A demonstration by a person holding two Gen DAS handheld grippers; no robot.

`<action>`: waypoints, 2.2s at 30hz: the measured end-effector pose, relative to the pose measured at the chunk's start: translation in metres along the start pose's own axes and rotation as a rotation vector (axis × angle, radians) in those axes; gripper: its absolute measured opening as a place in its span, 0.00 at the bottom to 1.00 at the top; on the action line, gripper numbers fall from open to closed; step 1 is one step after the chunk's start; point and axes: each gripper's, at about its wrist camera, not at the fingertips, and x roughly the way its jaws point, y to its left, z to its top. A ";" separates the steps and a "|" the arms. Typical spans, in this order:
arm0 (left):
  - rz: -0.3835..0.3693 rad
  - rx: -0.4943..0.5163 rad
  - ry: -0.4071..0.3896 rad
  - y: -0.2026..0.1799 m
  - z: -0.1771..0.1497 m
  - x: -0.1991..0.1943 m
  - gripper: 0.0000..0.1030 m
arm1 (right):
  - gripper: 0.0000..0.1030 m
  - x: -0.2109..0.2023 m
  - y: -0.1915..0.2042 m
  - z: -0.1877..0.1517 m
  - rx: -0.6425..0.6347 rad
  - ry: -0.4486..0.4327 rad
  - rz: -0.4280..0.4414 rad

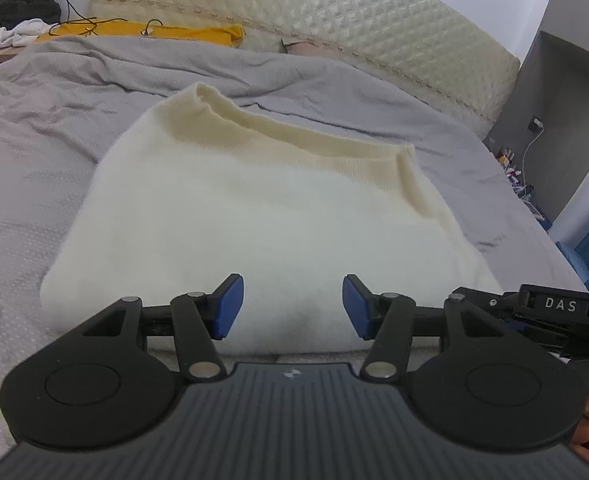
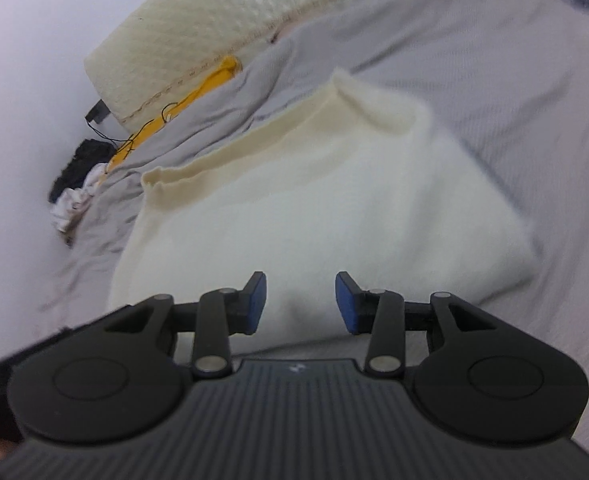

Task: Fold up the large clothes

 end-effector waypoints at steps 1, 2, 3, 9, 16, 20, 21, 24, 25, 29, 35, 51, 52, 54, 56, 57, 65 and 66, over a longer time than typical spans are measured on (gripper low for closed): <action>0.003 0.001 0.004 0.001 0.000 0.003 0.59 | 0.41 0.003 -0.002 -0.001 0.024 0.010 0.003; 0.008 0.001 0.010 0.001 0.002 0.005 0.59 | 0.41 0.005 -0.005 -0.001 0.044 0.017 0.007; 0.012 0.000 0.018 0.002 0.002 0.008 0.61 | 0.41 0.007 -0.007 -0.002 0.063 0.025 0.011; 0.045 -0.017 0.092 0.008 0.003 0.025 0.67 | 0.68 0.017 -0.018 -0.005 0.165 0.086 0.082; -0.016 -0.111 0.108 0.025 0.009 0.034 0.77 | 0.86 0.032 -0.036 -0.003 0.319 0.105 0.164; -0.118 -0.148 0.116 0.024 0.009 0.031 0.84 | 0.99 0.040 -0.050 -0.005 0.466 0.112 0.243; -0.138 -0.164 0.130 0.023 0.009 0.033 0.84 | 1.00 0.040 -0.052 -0.006 0.490 0.110 0.259; -0.154 -0.190 0.161 0.024 0.007 0.039 0.84 | 1.00 0.040 -0.054 -0.012 0.540 0.130 0.263; -0.148 -0.191 0.162 0.024 0.007 0.040 0.84 | 1.00 0.039 -0.055 -0.016 0.557 0.153 0.252; -0.163 -0.225 0.175 0.026 0.006 0.043 0.84 | 1.00 0.053 -0.064 -0.033 0.667 0.245 0.274; -0.263 -0.394 0.261 0.046 0.001 0.062 0.84 | 0.86 0.053 -0.078 -0.027 0.732 0.123 0.237; -0.357 -1.152 0.269 0.134 -0.045 0.097 0.82 | 0.45 0.033 -0.093 -0.017 0.767 0.027 0.382; -0.341 -1.160 0.254 0.134 -0.045 0.095 0.81 | 0.45 0.031 -0.093 -0.015 0.758 0.022 0.381; -0.324 -1.179 0.246 0.140 -0.045 0.092 0.75 | 0.45 0.030 -0.093 -0.015 0.747 0.019 0.368; -0.311 -1.210 0.222 0.144 -0.046 0.090 0.70 | 0.45 0.030 -0.094 -0.018 0.754 0.020 0.344; -0.296 -1.216 0.210 0.146 -0.047 0.088 0.68 | 0.45 0.031 -0.094 -0.019 0.759 0.019 0.334; -0.192 -1.211 0.128 0.151 -0.051 0.081 0.61 | 0.45 0.038 -0.100 -0.019 0.816 0.029 0.293; -0.172 -1.187 0.115 0.151 -0.050 0.079 0.58 | 0.45 0.039 -0.101 -0.019 0.823 0.026 0.284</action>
